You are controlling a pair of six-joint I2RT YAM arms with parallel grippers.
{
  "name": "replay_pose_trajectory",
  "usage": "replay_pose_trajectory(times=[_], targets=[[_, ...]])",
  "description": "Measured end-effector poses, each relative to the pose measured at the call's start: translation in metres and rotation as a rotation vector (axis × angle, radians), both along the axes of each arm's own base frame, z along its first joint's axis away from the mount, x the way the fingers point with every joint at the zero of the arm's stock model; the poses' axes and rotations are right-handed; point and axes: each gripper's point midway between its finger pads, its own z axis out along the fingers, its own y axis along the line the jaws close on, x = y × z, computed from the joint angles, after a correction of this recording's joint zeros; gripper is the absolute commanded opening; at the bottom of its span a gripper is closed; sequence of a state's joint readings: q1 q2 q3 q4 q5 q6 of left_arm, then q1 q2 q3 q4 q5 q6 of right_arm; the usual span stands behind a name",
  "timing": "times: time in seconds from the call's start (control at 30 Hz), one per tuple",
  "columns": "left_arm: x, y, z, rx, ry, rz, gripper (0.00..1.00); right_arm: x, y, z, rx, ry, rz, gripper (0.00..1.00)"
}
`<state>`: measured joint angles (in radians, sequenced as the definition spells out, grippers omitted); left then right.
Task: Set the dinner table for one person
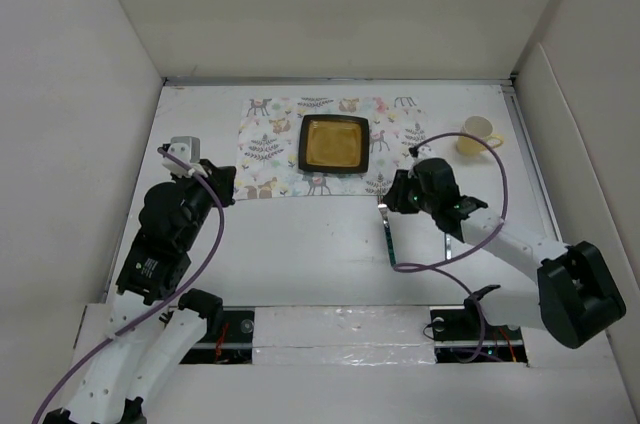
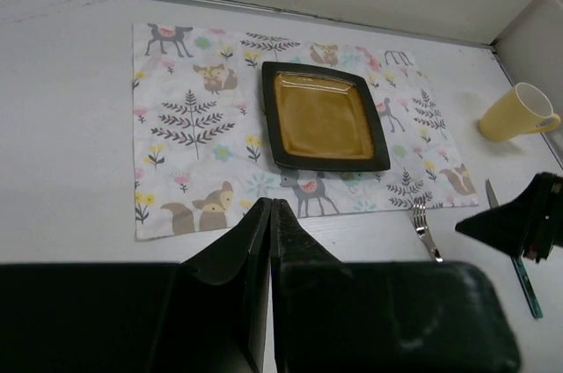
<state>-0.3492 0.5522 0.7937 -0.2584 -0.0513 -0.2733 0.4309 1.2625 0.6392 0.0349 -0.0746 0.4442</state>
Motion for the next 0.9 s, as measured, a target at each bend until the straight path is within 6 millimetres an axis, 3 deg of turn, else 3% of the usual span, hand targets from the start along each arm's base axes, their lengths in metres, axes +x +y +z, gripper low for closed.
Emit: replay_pose_trajectory(times=[0.07, 0.13, 0.23, 0.33, 0.5, 0.73, 0.83, 0.87, 0.9], targets=[[-0.001, 0.0, 0.001, -0.002, -0.003, -0.002, 0.1, -0.023, 0.004, -0.018, -0.055, 0.06, 0.039, 0.51], [-0.001, 0.0, 0.001, -0.002, -0.006, -0.003, 0.2, -0.043, 0.003, -0.037, -0.111, 0.127, 0.057, 0.52], [-0.002, 0.0, 0.002, -0.001, -0.007, -0.004, 0.24, -0.069, -0.001, -0.062, -0.197, 0.214, 0.068, 0.54], [-0.003, 0.0, 0.003, -0.003, -0.012, -0.006, 0.26, -0.083, -0.003, -0.072, -0.255, 0.253, 0.07, 0.51], [-0.005, 0.0, 0.006, -0.008, -0.025, -0.011, 0.27, -0.089, -0.003, -0.079, -0.317, 0.275, 0.057, 0.41], [-0.005, -0.001, 0.006, -0.009, -0.024, -0.014, 0.28, -0.086, -0.001, -0.081, -0.385, 0.299, 0.043, 0.38], [-0.006, 0.0, 0.006, -0.009, -0.026, -0.014, 0.28, -0.083, 0.001, -0.082, -0.405, 0.306, 0.036, 0.22], [-0.006, 0.0, 0.007, -0.01, -0.027, -0.014, 0.28, -0.083, 0.002, -0.082, -0.408, 0.307, 0.032, 0.09], [-0.006, 0.0, 0.007, -0.01, -0.029, -0.014, 0.28, -0.083, 0.001, -0.082, -0.409, 0.309, 0.026, 0.05]])
